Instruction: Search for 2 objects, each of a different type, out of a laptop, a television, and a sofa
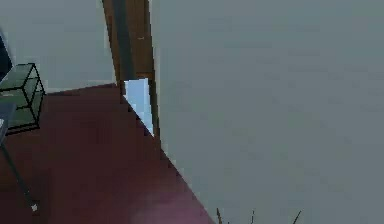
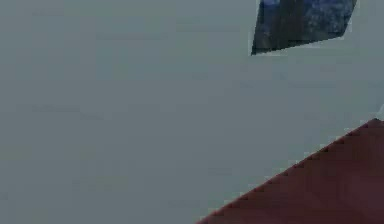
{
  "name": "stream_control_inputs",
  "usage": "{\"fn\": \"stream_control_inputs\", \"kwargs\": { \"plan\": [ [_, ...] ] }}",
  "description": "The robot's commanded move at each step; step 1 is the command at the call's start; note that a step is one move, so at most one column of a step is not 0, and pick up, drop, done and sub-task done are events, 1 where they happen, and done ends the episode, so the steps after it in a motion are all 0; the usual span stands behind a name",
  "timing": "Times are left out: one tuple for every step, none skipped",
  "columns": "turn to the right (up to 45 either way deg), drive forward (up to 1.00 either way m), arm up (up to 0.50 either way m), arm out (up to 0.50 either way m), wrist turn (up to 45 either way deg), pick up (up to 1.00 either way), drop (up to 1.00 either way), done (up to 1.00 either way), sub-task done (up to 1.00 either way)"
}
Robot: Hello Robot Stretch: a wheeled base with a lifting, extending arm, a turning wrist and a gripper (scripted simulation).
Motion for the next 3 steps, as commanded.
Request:
{"fn": "stream_control_inputs", "kwargs": {
  "plan": [
    [45.0,0.0,0.0,0.0,0.0,0.0,0.0,0.0,0.0],
    [45.0,0.0,0.0,0.0,0.0,0.0,0.0,0.0,0.0],
    [45.0,0.0,0.0,0.0,0.0,0.0,0.0,0.0,0.0]
  ]
}}
